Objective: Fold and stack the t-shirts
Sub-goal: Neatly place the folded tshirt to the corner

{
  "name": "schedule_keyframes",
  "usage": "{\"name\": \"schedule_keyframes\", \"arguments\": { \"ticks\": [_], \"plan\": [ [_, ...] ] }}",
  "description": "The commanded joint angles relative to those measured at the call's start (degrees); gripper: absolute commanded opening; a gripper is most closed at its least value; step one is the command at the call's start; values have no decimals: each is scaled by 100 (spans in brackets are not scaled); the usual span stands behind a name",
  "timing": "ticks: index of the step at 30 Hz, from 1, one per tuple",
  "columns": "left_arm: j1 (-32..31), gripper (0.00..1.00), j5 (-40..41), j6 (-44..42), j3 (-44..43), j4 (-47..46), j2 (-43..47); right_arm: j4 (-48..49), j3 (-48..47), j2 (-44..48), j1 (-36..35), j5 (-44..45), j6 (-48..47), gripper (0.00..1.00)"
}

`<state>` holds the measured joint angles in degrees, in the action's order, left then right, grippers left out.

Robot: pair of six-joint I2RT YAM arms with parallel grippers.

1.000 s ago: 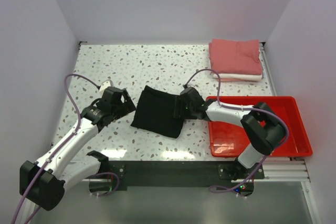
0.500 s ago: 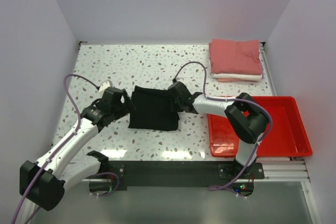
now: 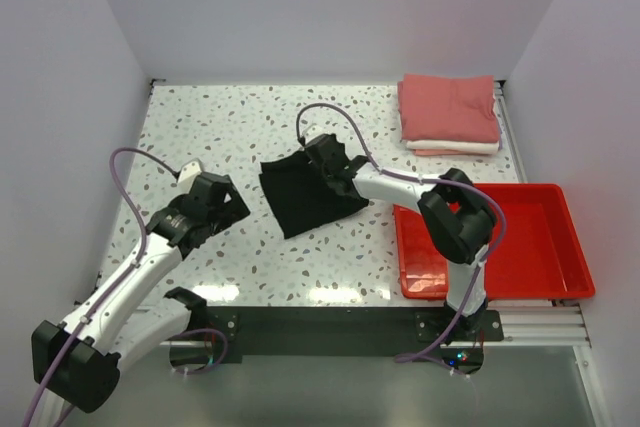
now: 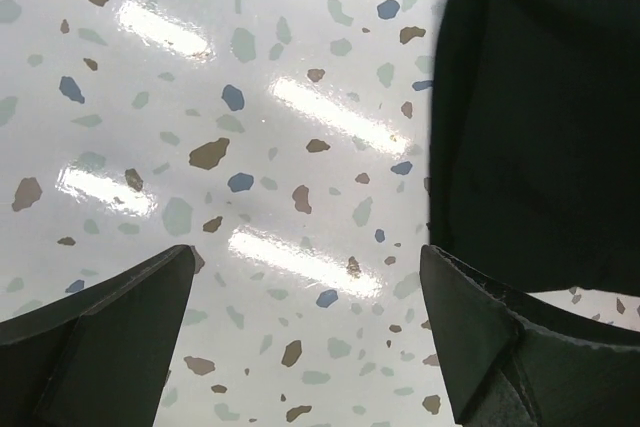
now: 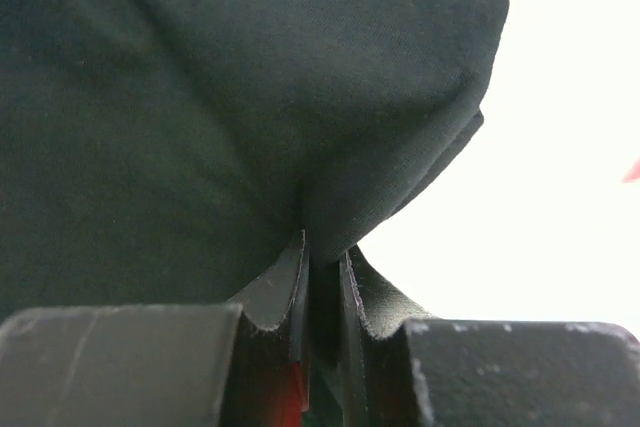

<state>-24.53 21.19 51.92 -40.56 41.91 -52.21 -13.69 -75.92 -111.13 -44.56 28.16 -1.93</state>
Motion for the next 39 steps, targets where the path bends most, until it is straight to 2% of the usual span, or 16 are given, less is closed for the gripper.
{"name": "schedule_keyframes", "arguments": {
  "ticks": [1, 4, 8, 14, 24, 28, 31, 39],
  "plan": [
    [-7, 100, 350, 178, -145, 221, 149, 516, -379, 39, 70, 1031, -1861, 0],
    [-7, 100, 465, 257, -198, 344, 167, 657, -659, -40, 219, 1419, -2599, 0],
    [-7, 100, 587, 345, -251, 502, 149, 736, -1047, -180, 543, 1691, -2952, 0],
    [-7, 100, 807, 529, -418, 809, 123, 1008, -1478, -277, 1035, 1701, -3418, 0],
    [-7, 100, 1660, 1021, -1129, 2013, 272, 1536, -2243, -769, 1722, 1745, -4332, 0],
    [-7, 100, 1906, 1153, -1306, 2225, 448, 1791, -2532, -884, 1871, 1815, -4824, 0],
    [-7, 100, 2099, 1267, -1446, 2365, 553, 2071, -2717, -928, 1968, 1947, -5018, 0],
    [-7, 100, 2108, 1180, -1341, 2076, 606, 1739, -3376, -981, 2012, 2202, -4851, 0]
  ]
}}
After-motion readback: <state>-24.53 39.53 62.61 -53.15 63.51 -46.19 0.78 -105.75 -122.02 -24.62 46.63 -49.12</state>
